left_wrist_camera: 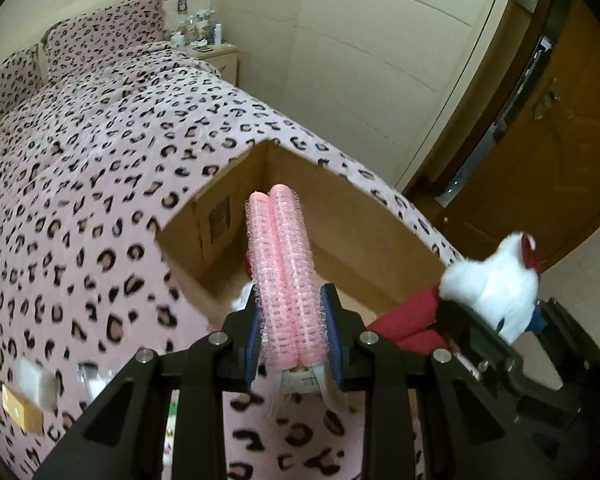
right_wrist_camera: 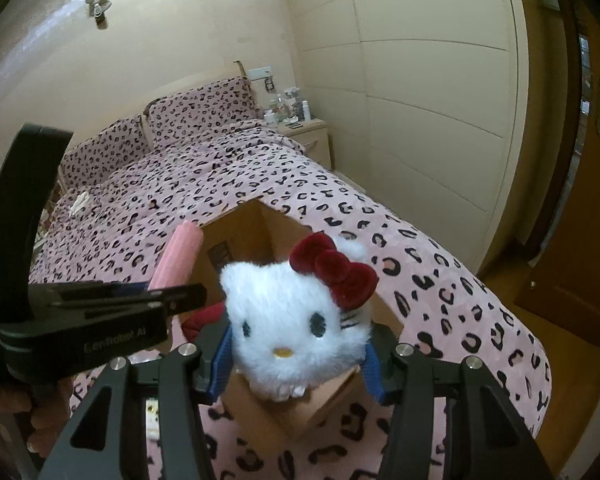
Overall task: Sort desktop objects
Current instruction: 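Lower both tools into the box and open them, releasing roller and plush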
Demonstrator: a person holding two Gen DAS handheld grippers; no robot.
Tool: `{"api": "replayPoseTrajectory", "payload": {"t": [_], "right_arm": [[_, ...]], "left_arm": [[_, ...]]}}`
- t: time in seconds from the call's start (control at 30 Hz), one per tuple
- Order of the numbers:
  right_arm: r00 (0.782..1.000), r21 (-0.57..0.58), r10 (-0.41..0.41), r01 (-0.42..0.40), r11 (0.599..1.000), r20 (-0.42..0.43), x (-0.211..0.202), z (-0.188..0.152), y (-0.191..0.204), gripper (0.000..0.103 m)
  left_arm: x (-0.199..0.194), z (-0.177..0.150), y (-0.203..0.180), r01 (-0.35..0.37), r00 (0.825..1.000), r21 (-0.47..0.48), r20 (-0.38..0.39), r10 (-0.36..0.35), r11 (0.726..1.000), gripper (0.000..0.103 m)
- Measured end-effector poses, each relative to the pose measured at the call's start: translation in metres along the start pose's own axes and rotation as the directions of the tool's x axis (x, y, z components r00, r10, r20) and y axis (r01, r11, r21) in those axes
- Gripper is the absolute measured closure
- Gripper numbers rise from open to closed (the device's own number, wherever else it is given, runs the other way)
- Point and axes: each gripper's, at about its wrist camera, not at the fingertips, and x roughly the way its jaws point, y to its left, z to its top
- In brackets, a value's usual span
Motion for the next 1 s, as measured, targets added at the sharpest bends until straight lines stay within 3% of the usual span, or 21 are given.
{"api": "replayPoseTrajectory", "payload": {"t": [0.27,0.47,0.73,1.0], "right_arm": [[0.998,0.005,-0.043,0.043,0.999,-0.034,0.036,0.017,0.0,0.05],[0.995,-0.003,-0.037,0.037,0.999,-0.091,0.058,0.009,-0.001,0.05],[0.986,-0.013,0.03,-0.032,0.999,-0.163,0.082,-0.004,0.008,0.05],[0.977,-0.024,0.03,-0.036,0.999,-0.209,0.098,-0.016,0.011,0.05]], "left_arm": [[0.032,0.039,-0.004,0.001,1.0,0.046,-0.012,-0.001,0.999,0.075],[0.06,0.036,0.01,0.029,0.998,0.049,-0.056,-0.027,0.998,0.075],[0.08,0.029,0.023,0.03,0.997,0.071,-0.075,-0.025,0.997,0.075],[0.094,0.021,0.03,0.043,0.995,0.071,-0.095,-0.037,0.997,0.075]]}}
